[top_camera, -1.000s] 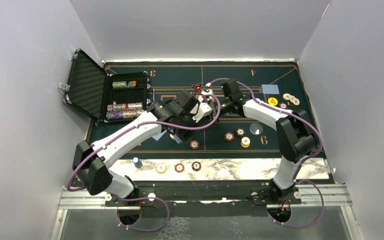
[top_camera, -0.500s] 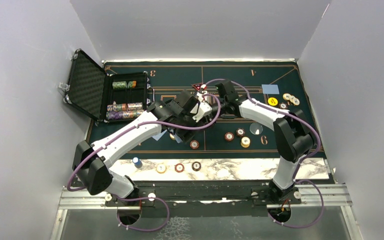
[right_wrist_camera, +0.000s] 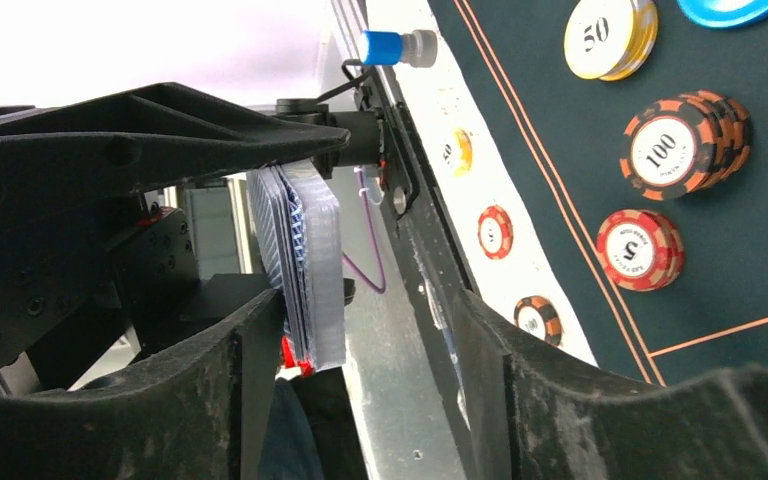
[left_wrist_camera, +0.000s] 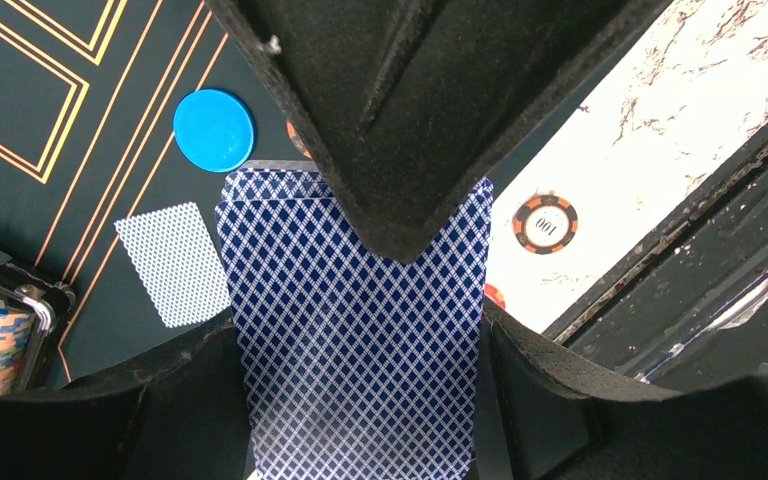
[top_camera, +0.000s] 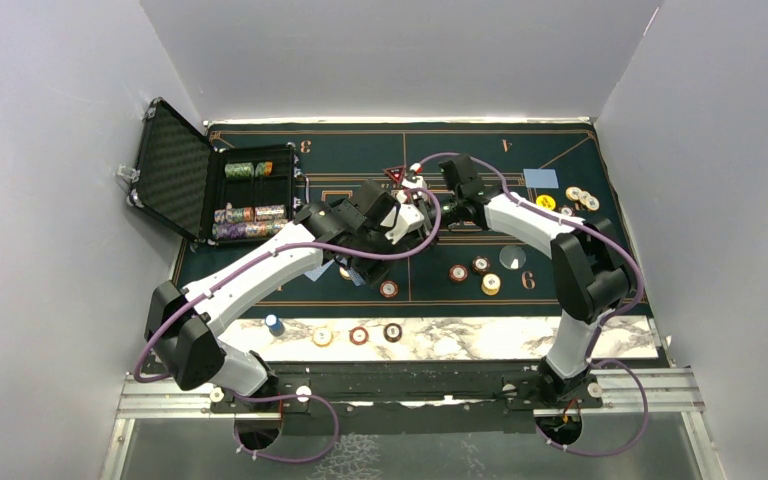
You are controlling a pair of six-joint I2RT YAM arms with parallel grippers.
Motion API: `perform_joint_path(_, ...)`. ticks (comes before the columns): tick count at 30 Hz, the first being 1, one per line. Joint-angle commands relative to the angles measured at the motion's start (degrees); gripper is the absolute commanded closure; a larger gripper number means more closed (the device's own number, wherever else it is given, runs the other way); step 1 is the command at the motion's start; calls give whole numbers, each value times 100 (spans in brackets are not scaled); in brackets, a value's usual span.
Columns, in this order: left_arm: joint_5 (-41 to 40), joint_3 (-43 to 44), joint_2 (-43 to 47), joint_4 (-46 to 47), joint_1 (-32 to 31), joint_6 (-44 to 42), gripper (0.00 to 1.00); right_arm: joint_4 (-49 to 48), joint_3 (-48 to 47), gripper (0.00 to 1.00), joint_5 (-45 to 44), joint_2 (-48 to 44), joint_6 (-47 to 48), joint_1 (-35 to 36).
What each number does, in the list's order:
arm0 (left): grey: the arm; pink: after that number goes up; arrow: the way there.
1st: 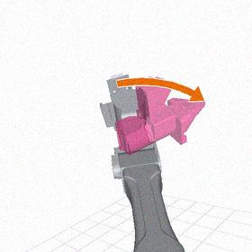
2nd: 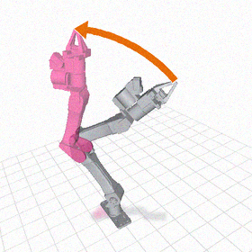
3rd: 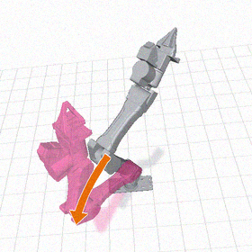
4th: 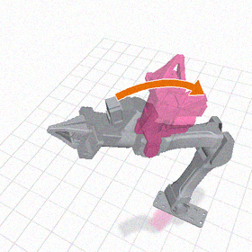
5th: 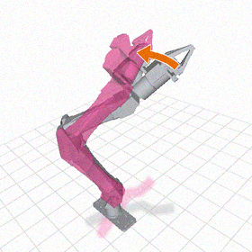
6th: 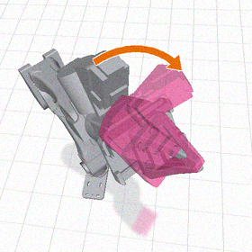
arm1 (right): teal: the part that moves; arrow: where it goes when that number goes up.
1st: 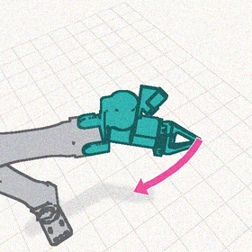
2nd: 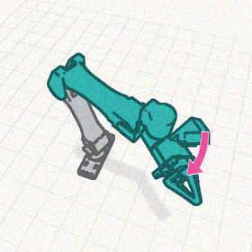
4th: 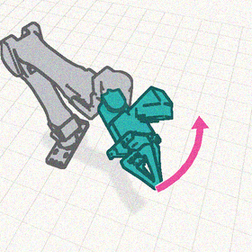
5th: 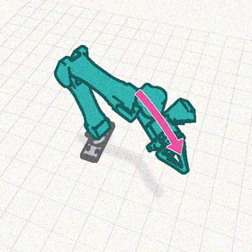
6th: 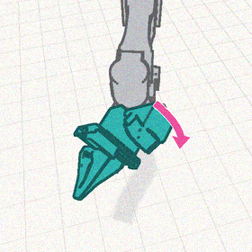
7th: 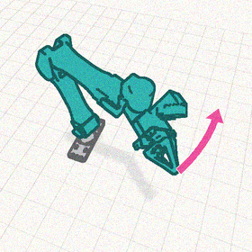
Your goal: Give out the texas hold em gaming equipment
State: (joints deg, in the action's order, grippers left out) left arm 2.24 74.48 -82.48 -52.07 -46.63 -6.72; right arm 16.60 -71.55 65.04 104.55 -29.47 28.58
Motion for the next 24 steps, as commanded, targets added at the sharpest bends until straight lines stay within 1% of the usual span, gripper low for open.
perform_joint_path(1, 145, 173, 189, 79, -21, -23, 100, -185, -8, 32, -87, -123, -21, 0)
perform_joint_path(4, 175, 200, 143, 79, -19, -31, 100, -768, 178, 30, 107, -61, -489, 184)
perform_joint_path(9, 188, 260, 138, 77, -21, 4, 100, -955, 170, 32, -52, 50, -685, 383)
perform_joint_path(12, 191, 275, 145, 83, -19, 4, 100, -713, 98, 32, -205, 111, -480, 412)
perform_joint_path(16, 163, 278, 165, 83, -16, -13, 100, -96, -75, 39, -478, 140, -73, 351)
perform_joint_path(20, 180, 277, 153, 83, -16, -5, 100, 56, -57, 47, -544, 13, 71, 195)
perform_joint_path(24, 192, 278, 137, 77, -20, 0, 100, 211, -111, 52, -539, -54, 185, 86)
